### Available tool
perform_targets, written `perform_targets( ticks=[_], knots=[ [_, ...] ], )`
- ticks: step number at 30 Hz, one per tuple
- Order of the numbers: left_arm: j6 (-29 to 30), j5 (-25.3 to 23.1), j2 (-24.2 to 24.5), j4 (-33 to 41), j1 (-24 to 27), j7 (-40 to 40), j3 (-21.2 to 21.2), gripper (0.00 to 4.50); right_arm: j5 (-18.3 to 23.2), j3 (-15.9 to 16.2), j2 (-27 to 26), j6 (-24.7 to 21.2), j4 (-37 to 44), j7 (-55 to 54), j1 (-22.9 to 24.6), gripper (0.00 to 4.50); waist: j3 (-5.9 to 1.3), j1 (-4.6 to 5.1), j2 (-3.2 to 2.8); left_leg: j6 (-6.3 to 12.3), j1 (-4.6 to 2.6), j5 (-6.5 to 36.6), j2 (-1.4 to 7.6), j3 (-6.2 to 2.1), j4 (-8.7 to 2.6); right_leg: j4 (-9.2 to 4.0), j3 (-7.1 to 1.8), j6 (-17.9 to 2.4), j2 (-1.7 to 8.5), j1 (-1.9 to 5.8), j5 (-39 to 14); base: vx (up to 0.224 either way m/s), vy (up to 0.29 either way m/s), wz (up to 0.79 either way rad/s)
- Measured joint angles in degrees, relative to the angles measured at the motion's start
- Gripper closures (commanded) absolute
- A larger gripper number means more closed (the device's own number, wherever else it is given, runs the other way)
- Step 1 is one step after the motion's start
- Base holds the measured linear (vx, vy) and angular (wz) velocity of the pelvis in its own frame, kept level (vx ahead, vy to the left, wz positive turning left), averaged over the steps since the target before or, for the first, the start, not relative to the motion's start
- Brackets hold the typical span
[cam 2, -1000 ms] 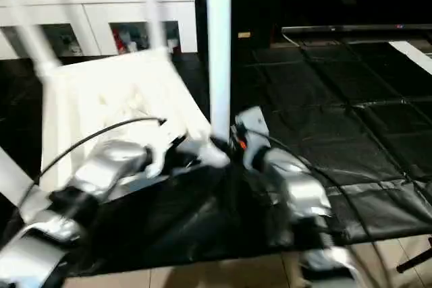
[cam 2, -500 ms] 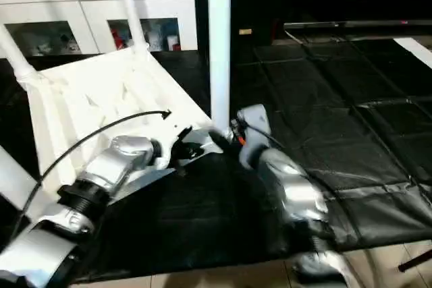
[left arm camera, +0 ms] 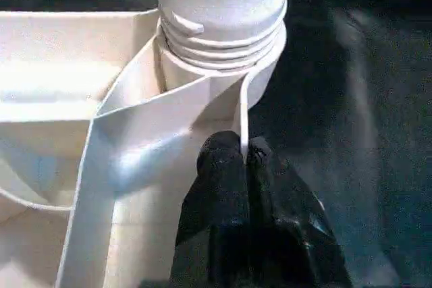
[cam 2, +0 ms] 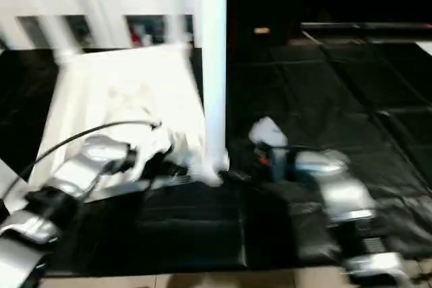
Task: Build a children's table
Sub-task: Rotate leg to tighten
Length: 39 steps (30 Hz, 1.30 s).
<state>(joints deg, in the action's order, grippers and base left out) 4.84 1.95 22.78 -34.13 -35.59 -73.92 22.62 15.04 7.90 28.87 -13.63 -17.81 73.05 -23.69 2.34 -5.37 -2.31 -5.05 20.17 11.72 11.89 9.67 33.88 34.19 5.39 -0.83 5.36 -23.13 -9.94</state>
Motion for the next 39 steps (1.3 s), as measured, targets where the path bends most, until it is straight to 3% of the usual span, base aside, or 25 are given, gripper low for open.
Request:
perform_targets(
  ticks=[5,18,28,39],
  knots=[
    [-1.4,0.0,1.2,1.9,0.6,-4.5,1.7,4.5,0.4,2.3,0.6,0.0,-0.1,5.5,-0.9,0.39,0.0,-0.19,0.01,-0.01,-0.05,0.0,0.0,0.02,0.07,0.03,-0.02,0.0,0.02,0.06,0.0,0.0,0.0,0.0],
    [-3.7,-0.6,2.3,4.9,1.3,-9.0,3.8,4.5,1.7,6.2,-0.6,-2.7,-0.9,12.5,-2.9,1.54,0.01,-0.49,0.12,-0.01,-0.04,0.0,0.02,0.03,0.09,0.08,-0.03,0.0,0.02,0.05,0.0,0.0,0.0,0.0],
    [-3.7,-0.6,2.3,5.4,1.4,-9.0,4.1,4.5,1.8,6.8,-1.8,-2.8,-3.1,13.9,-3.8,2.37,0.0,-0.64,0.18,-0.01,-0.04,0.0,0.02,0.04,0.09,0.09,-0.03,0.0,0.02,0.05,0.0,0.0,0.0,0.0],
    [-0.5,-0.6,0.8,5.3,1.3,-8.1,3.4,4.5,2.2,5.8,-1.9,-4.8,-1.9,13.0,-2.8,2.48,-0.01,-1.06,0.18,-0.01,-0.06,0.0,0.01,0.04,0.18,0.18,-0.05,0.0,0.03,0.06,0.0,0.0,0.0,0.0]
  ],
)
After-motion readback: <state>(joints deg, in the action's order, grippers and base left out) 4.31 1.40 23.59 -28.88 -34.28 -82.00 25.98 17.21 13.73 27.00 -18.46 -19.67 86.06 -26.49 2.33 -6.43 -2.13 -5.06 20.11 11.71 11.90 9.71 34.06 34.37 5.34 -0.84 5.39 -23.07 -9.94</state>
